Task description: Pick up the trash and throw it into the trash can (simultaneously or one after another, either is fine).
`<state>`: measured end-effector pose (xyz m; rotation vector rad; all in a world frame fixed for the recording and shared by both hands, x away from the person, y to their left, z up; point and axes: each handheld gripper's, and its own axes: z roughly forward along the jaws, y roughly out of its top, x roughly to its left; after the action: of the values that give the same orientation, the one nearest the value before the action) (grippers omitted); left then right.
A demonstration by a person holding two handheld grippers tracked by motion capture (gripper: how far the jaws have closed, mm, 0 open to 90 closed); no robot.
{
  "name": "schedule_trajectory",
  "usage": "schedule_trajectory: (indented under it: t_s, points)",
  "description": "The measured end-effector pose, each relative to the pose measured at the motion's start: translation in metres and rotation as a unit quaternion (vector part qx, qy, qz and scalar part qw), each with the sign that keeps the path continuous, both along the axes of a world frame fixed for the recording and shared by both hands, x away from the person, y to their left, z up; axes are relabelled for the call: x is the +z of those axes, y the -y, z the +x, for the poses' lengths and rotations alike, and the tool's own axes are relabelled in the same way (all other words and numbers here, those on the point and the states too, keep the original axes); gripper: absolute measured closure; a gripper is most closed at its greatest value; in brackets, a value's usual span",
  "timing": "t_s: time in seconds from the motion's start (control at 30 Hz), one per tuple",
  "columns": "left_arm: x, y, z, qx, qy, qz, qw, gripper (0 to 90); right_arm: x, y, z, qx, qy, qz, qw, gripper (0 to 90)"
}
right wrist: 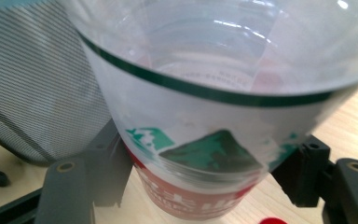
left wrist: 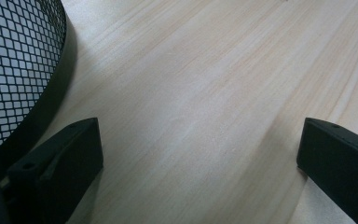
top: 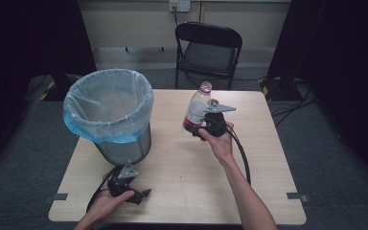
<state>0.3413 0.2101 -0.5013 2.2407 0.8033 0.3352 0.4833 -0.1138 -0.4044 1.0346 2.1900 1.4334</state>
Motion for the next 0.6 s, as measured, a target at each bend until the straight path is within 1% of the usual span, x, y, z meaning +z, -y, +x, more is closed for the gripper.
schedule_trajectory:
  t_s: [0.07, 0.1, 0.17, 0.3, 0.53, 0.6]
  points:
    - [0.000, 0.000, 0.000, 0.000, 0.000, 0.000, 1.0000, 0.0, 0.004, 0.000, -0.002, 0.002, 0.001, 0.008, 1.0000, 29.6]
    - [0.000, 0.000, 0.000, 0.000, 0.000, 0.000, 1.0000, 0.0, 0.007, 0.000, -0.003, 0.004, 0.003, 0.010, 0.9999, 29.7]
    - [0.000, 0.000, 0.000, 0.000, 0.000, 0.000, 1.0000, 0.0, 0.009, -0.001, -0.004, 0.006, 0.002, 0.012, 0.9999, 29.6]
    - [0.000, 0.000, 0.000, 0.000, 0.000, 0.000, 1.0000, 0.0, 0.017, -0.002, -0.007, 0.010, 0.007, 0.022, 0.9997, 29.7]
    - [0.000, 0.000, 0.000, 0.000, 0.000, 0.000, 1.0000, 0.0, 0.036, -0.003, -0.010, 0.021, 0.019, 0.054, 0.9982, 29.8]
    - [0.000, 0.000, 0.000, 0.001, 0.000, -0.001, 1.0000, 0.0, 0.039, -0.004, -0.011, 0.023, 0.022, 0.057, 0.9979, 29.8]
